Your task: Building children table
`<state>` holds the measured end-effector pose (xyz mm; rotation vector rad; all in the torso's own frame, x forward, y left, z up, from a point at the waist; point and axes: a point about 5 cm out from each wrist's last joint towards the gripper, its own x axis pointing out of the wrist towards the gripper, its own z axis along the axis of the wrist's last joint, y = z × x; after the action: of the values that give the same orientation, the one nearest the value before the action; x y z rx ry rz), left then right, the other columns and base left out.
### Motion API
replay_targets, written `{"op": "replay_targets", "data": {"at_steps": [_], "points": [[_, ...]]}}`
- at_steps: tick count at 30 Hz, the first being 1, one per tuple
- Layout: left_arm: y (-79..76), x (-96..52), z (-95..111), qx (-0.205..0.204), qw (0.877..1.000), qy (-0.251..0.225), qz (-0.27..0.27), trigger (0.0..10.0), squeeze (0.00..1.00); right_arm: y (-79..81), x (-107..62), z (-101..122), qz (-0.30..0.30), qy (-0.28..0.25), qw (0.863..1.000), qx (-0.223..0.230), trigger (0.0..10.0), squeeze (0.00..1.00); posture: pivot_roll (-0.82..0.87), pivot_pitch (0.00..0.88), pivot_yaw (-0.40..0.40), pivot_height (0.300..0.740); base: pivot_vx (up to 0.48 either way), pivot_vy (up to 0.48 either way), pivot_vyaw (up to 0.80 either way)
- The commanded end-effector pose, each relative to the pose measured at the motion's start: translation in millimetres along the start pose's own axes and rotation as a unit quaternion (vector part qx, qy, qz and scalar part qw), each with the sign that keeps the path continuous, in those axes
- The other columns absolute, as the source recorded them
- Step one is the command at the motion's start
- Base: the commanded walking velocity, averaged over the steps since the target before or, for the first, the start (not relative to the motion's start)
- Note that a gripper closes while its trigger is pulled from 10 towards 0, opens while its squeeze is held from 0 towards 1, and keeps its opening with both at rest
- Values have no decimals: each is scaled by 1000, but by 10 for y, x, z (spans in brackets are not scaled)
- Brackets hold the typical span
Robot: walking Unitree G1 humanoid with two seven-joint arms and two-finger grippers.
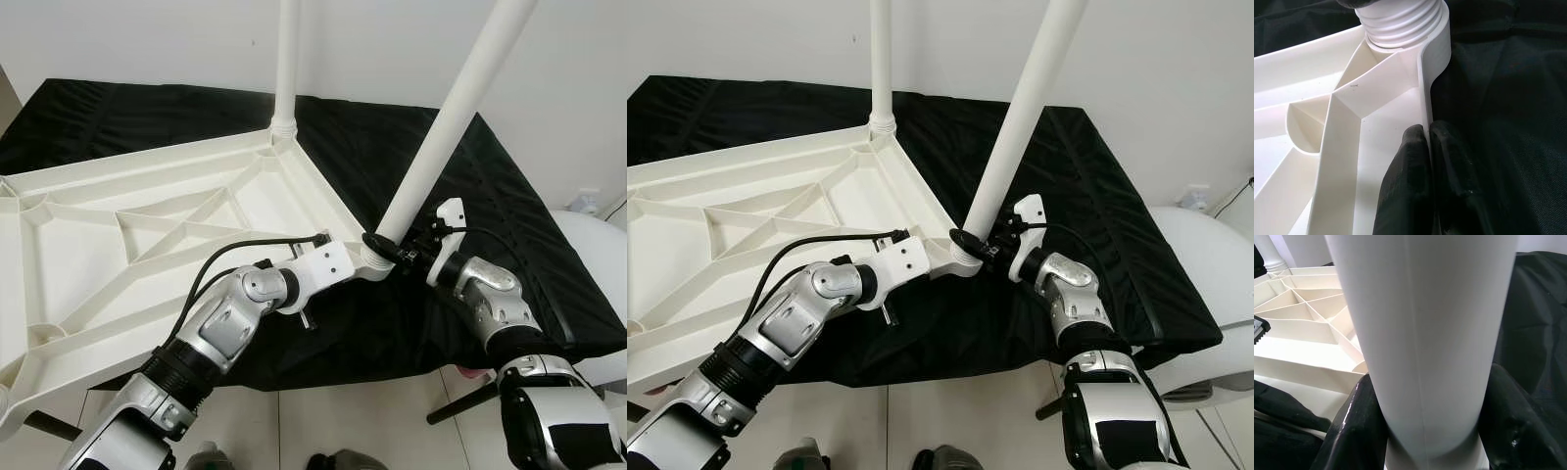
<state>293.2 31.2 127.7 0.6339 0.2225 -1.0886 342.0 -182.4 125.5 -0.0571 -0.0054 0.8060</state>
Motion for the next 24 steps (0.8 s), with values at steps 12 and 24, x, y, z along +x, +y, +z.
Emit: {"op": "replay_targets", "data": {"at_steps": [12,24], "points": [[-125,53,89,9,999,-24,-39,10000,0,168,138,-65,-91,-50,994,40,10000,0,35,0,-94,740,0,0,0],[-222,70,101,8,998,-27,-51,10000,0,522,449,-19,-210,-83,972,55,10000,0,41,0,-98,740,0,0,0]]}}
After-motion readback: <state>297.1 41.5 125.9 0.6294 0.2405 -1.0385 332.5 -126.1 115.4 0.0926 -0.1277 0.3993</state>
